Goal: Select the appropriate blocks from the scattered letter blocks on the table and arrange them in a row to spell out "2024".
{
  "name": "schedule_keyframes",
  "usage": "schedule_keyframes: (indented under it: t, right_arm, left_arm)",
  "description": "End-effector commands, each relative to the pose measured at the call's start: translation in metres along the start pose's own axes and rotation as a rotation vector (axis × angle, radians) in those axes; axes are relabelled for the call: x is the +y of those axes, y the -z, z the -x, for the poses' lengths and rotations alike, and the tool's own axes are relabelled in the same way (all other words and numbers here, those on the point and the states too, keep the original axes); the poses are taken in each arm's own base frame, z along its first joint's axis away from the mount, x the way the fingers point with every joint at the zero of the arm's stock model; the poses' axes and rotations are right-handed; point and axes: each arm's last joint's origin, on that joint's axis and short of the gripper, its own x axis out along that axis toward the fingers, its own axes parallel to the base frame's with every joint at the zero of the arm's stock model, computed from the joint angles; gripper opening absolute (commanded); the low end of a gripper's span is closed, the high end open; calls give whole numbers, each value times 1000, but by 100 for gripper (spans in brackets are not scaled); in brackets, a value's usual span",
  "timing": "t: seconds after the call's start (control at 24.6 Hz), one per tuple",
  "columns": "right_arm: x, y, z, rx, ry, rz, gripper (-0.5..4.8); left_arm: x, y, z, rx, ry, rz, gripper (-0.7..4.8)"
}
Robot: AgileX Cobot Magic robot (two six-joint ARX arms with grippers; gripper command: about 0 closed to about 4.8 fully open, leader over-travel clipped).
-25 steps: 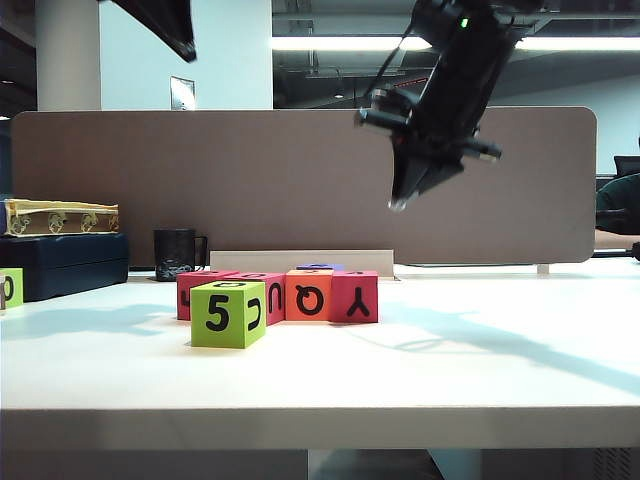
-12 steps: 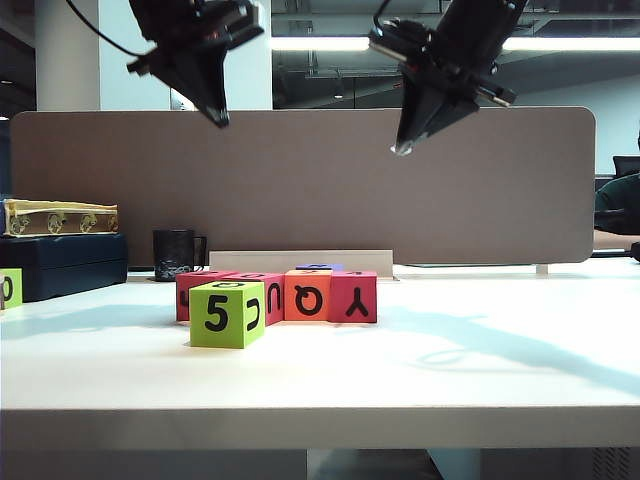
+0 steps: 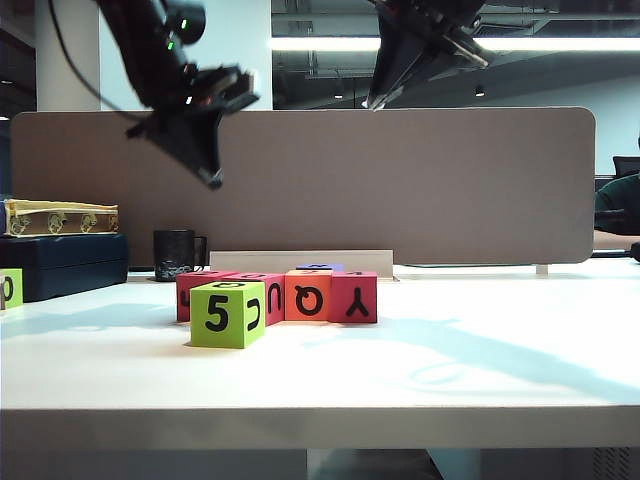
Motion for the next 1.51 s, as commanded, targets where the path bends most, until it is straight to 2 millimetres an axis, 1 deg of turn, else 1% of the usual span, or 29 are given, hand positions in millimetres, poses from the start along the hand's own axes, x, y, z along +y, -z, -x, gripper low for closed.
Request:
schedule_keyframes:
  t: [0.04,0.37,0.41,0.57,0.61,0.85,1.06,1.26,1.51]
  right_arm:
    - [3,-3,7,-28,-7,10,-2]
    - [10,-2,6,-17,-20,24,-2]
    - [12,-2,6,-21,-21,27,-2]
    - [15,-3,5,-26,-29,36,-2]
    - [15,-3,5,-30,-29,36,-2]
    - [16,-4,4,-38,-30,39,-2]
    - [16,-4,4,-37,-30,39,-2]
    - [16,-3,4,-34,-30,38,-2]
    - [16,-3,4,-30,-31,39,-1]
  left_arm:
    - [5,7,-10,4,53,14,-6]
    - [7,21,-33,61,107,24,-6]
    - [8,26,-39,80,113,32,-6]
    - [7,32,-48,101,153,46,-6]
    - [8,32,-49,96,156,45,-6]
    - [-6,22,-57,58,135,-16,-6]
    - [-13,19,-65,93,50,-49,-6]
    - [-21,17,-73,113,26,-74,-6]
    - [-24,16,-83,133,12,-86,-6]
